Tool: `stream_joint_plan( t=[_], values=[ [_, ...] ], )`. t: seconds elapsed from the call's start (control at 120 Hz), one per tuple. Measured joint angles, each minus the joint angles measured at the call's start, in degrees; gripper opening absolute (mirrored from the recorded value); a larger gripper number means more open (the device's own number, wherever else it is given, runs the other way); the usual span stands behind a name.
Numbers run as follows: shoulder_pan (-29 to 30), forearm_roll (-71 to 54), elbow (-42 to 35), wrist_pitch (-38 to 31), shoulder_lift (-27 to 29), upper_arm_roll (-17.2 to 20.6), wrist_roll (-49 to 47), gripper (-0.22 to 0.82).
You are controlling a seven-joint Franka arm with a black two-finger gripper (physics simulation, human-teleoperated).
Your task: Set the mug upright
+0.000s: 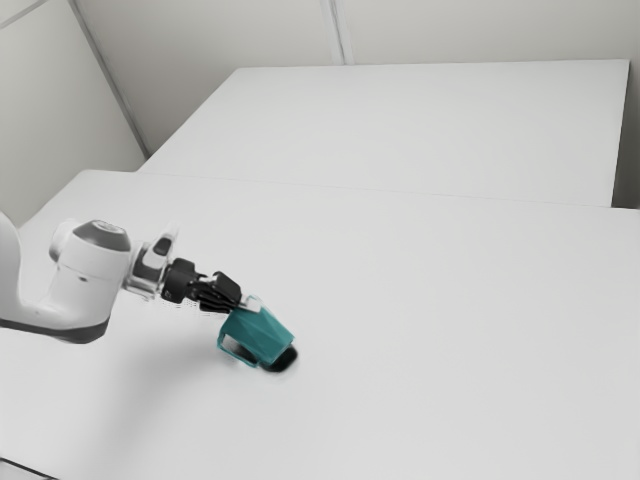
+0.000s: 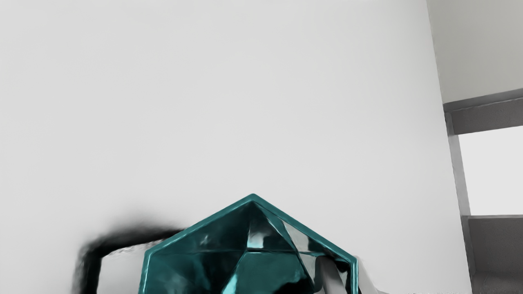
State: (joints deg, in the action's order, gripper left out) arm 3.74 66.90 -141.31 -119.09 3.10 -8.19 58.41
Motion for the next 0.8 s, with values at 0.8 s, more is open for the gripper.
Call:
stream_joint_plan(
  t=[0.8],
  values=[
    [-1.0,-70.2,20.6,-18.08,-7.19,9.67,-28.46,-0.18]
  ],
)
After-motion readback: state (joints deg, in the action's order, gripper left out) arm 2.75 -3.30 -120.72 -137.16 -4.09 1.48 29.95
